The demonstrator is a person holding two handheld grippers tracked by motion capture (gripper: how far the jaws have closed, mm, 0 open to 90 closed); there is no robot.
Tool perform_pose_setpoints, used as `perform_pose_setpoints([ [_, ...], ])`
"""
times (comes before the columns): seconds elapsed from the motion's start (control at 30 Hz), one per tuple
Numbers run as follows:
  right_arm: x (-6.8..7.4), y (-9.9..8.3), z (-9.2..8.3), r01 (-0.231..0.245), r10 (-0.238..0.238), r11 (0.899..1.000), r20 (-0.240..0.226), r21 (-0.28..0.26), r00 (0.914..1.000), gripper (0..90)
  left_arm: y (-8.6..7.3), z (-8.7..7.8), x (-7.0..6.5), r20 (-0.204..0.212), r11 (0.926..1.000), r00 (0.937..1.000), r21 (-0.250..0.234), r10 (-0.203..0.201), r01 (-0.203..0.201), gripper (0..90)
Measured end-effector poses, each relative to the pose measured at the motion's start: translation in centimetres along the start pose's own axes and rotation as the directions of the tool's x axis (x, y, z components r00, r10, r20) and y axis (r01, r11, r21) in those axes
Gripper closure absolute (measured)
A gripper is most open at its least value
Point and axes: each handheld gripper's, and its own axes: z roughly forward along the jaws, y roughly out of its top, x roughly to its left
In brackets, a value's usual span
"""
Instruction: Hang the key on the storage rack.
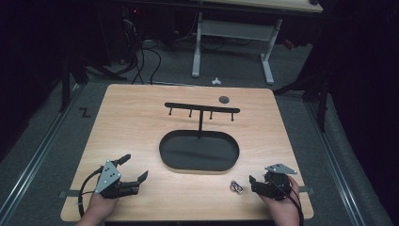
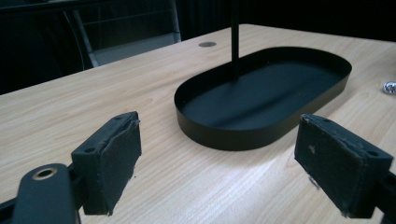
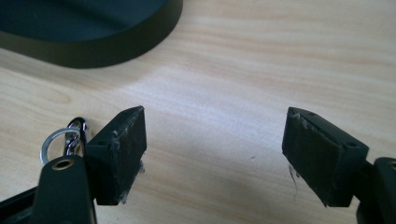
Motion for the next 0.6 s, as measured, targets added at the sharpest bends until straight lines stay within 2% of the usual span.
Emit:
perform_pose_setpoints([
  [0.03, 0.0, 0.3, 0.2, 0.009, -0.009, 0.999, -0.003, 0.051, 1.0000, 25.5, 0.0, 0.1, 0.0, 0.003, 1.0000, 1.0000, 0.000, 0.002, -0.002, 15.1],
  [0.07, 0.1, 0.4, 0.2, 0.018, -0.018, 0.997, 0.009, 0.076, 0.9998, 26.1, 0.1, 0.2, -0.1, 0.009, 0.9999, 0.9999, 0.003, 0.013, -0.013, 15.1],
  [0.17, 0.1, 0.7, 0.2, 0.023, -0.024, 0.994, 0.014, 0.104, 0.9996, 27.1, 0.2, 0.3, -0.1, 0.010, 0.9999, 0.9999, -0.003, 0.010, -0.010, 15.1],
  [0.2, 0.1, 1.0, 0.2, 0.029, -0.030, 0.990, 0.008, 0.135, 0.9995, 27.1, 0.2, 0.4, -0.2, 0.009, 1.0000, 0.9999, -0.008, 0.005, -0.005, 15.1],
  [0.27, 0.1, 1.2, 0.2, 0.045, -0.048, 0.986, 0.019, 0.162, 0.9986, 27.4, 0.3, 0.8, -0.3, 0.009, 0.9999, 0.9999, -0.006, 0.011, -0.011, 15.1],
  [0.33, 0.1, 1.3, 0.2, 0.056, -0.060, 0.983, 0.019, 0.173, 0.9980, 27.3, 0.3, 0.9, -0.4, 0.011, 0.9999, 0.9999, 0.000, 0.011, -0.011, 15.1],
  [0.4, 0.3, 1.6, 0.3, 0.087, -0.093, 0.972, 0.016, 0.218, 0.9956, 27.2, 0.4, 1.1, -0.4, 0.013, 0.9999, 0.9998, 0.003, 0.014, -0.014, 15.1],
  [0.43, 0.3, 1.6, 0.3, 0.087, -0.093, 0.972, 0.016, 0.218, 0.9956, 27.2, 0.4, 1.2, -0.5, 0.013, 0.9999, 0.9998, 0.001, 0.014, -0.014, 15.1],
  [0.47, 0.6, 1.8, 0.4, 0.118, -0.127, 0.956, 0.015, 0.267, 0.9918, 26.9, 0.4, 1.4, -0.6, 0.015, 0.9998, 0.9997, -0.001, 0.019, -0.019, 15.1],
  [0.6, 1.0, 2.4, 0.3, 0.157, -0.165, 0.929, -0.006, 0.336, 0.9863, 27.2, 0.5, 1.6, -0.6, 0.021, 0.9998, 0.9996, 0.001, 0.019, -0.019, 15.1],
])
